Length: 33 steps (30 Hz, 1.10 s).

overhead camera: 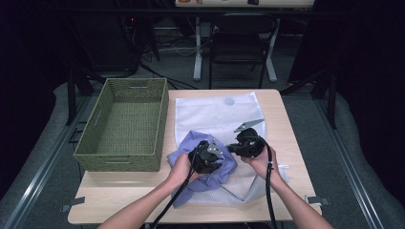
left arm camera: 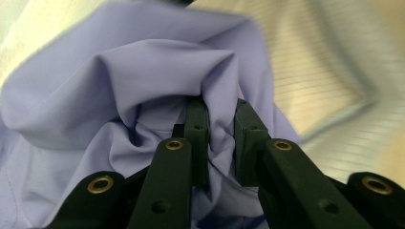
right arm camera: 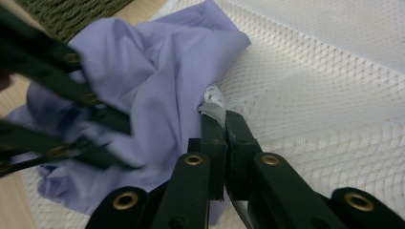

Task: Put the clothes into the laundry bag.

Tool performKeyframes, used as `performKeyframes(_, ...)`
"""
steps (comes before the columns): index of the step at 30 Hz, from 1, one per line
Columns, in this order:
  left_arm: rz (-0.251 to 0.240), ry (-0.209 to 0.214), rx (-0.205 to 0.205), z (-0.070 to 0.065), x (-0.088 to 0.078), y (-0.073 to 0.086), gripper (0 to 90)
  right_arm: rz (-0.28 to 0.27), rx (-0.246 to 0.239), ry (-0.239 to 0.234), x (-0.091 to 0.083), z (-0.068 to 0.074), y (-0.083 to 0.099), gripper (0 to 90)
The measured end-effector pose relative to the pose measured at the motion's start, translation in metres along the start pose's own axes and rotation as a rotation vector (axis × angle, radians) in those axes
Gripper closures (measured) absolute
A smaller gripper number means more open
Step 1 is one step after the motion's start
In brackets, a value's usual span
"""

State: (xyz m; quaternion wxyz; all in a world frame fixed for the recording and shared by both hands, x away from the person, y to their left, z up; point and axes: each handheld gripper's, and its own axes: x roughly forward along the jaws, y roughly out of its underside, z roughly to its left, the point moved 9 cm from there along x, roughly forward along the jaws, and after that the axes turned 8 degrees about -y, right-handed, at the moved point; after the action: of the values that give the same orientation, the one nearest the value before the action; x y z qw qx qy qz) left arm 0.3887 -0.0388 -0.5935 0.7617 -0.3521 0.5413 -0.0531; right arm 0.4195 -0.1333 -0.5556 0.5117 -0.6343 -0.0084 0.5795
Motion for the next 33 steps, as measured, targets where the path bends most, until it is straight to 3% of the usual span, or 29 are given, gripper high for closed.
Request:
performKeyframes(2,0.003,-0.024,-0.004,0.004,0.001,0.001,79.7,0.010,-0.009,-0.007,0.002,0.003,0.001,88.6)
performKeyframes(3,-0.010,-0.074,-0.018,0.014,-0.001,0.000,79.6,0.014,-0.011,-0.011,0.003,0.004,0.001,88.6)
performKeyframes(4,-0.003,-0.082,-0.018,0.017,-0.003,0.001,79.6,0.015,-0.014,-0.011,0.004,0.005,0.001,88.6)
performKeyframes(5,0.005,-0.081,-0.025,0.018,-0.002,0.002,79.5,0.016,-0.013,-0.015,0.006,0.006,0.001,88.6)
performKeyframes(6,0.010,-0.044,-0.057,0.017,0.002,0.005,79.2,0.023,-0.015,-0.017,0.007,0.006,0.002,88.6)
performKeyframes(9,0.039,-0.013,-0.051,0.012,0.008,0.010,75.7,0.034,-0.013,-0.016,0.010,0.006,0.004,88.6)
performKeyframes(12,0.062,0.001,-0.019,0.005,0.001,0.008,57.1,0.041,-0.005,-0.013,0.009,0.004,0.008,88.6)
performKeyframes(17,0.040,-0.017,-0.007,0.006,-0.025,0.003,30.3,0.040,-0.010,-0.006,0.006,0.002,0.009,88.5)
performKeyframes(19,0.041,-0.040,-0.027,0.013,-0.028,0.005,23.9,0.042,-0.012,-0.002,0.006,0.001,0.009,88.6)
performKeyframes(20,0.041,-0.040,-0.027,0.013,-0.028,0.005,21.4,0.038,-0.017,-0.001,0.006,0.001,0.009,88.6)
performKeyframes(21,0.056,-0.025,-0.055,0.018,-0.024,0.010,20.0,0.039,-0.019,0.000,0.006,0.002,0.008,88.6)
performKeyframes(24,0.101,0.002,-0.059,0.018,-0.010,0.020,24.4,0.039,-0.014,0.003,0.006,0.003,0.008,88.6)
performKeyframes(27,0.143,-0.010,-0.046,0.015,0.006,0.030,43.6,0.038,-0.016,-0.001,0.008,0.002,0.008,88.6)
performKeyframes(31,0.101,-0.008,-0.043,0.016,0.002,0.025,71.0,0.040,-0.020,0.003,0.008,0.002,0.007,88.6)
performKeyframes(33,0.082,-0.004,-0.042,0.017,-0.004,0.021,79.7,0.033,-0.023,0.005,0.008,0.002,0.006,88.6)
